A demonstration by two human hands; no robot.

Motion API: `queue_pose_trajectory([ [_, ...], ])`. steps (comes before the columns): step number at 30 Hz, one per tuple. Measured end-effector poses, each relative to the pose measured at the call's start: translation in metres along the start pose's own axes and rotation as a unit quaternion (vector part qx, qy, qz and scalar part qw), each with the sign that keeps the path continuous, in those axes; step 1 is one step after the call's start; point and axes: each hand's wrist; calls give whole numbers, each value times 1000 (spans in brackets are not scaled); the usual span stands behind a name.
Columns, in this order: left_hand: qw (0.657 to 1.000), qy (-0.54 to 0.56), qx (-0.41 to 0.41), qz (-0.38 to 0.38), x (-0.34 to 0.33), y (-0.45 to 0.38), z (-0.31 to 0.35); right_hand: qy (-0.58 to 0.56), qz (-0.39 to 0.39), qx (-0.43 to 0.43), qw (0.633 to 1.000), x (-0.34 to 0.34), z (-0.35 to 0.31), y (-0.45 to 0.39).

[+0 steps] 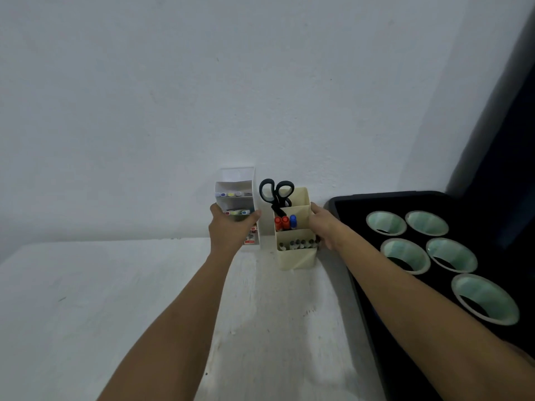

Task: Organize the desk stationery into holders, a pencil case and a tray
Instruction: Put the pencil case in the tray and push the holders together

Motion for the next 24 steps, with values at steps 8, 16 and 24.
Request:
queue_pose_trajectory([
  [8, 998, -8, 34, -60, -3, 2, 9, 14, -21, -19, 1000, -17, -2, -5],
  [16, 989, -3, 70, -129, 9, 6, 18, 26, -27, -32, 999, -16, -2, -3],
  [24, 994, -105, -35, -10, 23, 54, 59, 183, 112, 76, 974, 15, -19, 62],
])
Point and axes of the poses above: each hand's wrist, its own y-axis away from the middle knuckle, its own x-axis out of the back of the hand, z = x × y, and after that the axes turned 6 degrees about y, right-handed
